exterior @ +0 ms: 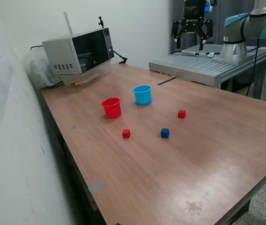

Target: Place red objects in the red bin, and blue objects in the blue bin.

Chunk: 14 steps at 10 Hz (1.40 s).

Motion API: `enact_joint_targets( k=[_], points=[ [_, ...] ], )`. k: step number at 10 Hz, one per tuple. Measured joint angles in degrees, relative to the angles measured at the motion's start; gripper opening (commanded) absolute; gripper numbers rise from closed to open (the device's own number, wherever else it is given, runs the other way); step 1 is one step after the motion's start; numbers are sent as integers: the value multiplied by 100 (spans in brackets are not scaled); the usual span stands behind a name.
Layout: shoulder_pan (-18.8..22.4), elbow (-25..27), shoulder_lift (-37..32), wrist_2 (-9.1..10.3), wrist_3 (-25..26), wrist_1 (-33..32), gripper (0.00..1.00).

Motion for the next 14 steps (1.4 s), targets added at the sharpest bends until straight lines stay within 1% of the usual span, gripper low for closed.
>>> enact_joint_targets(
  k=[2,4,6,8,10,12,14],
  points=[
    [375,-328,247,-3,8,57,100],
    [652,-845,789,-10,39,71,100],
    [798,-1451,1441,-6,127,60,100],
    [857,-2078,2125,-9,220,30,100],
    [865,-2563,2756,-14,294,-59,100],
    [822,-2802,3229,-15,329,-226,100],
    [676,-2878,3548,-12,342,-420,100]
  ],
)
